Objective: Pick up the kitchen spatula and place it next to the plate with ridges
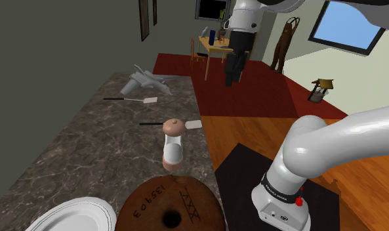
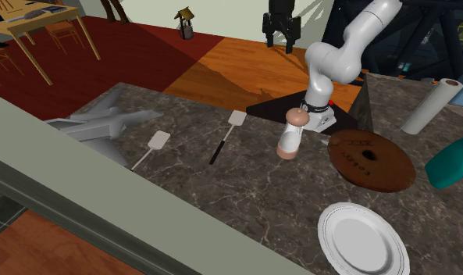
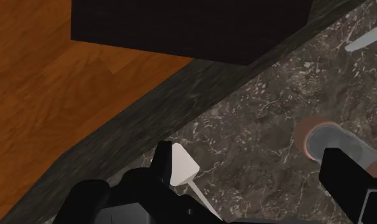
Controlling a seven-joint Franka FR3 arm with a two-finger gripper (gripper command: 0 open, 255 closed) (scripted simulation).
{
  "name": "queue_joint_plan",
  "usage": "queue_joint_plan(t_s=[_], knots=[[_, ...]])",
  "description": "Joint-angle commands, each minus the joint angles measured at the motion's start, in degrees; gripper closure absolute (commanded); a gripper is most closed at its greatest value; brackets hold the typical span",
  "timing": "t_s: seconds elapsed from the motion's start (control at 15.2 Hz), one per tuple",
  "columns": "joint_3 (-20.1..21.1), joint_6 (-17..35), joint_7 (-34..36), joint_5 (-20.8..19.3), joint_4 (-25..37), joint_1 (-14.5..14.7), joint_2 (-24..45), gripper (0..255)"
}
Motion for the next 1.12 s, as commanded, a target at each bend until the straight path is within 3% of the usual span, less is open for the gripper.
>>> queue_joint_plan(t_s=[0.0,0.53,1.06], knots=[[0.0,0.0,0.0,0.0,0.0,0.0,0.0,0],[-1.0,17.3,-10.1,-1.7,-4.5,3.8,10.7,0],[-1.4,33.3,-19.6,-2.0,-3.8,7.5,25.2,0]])
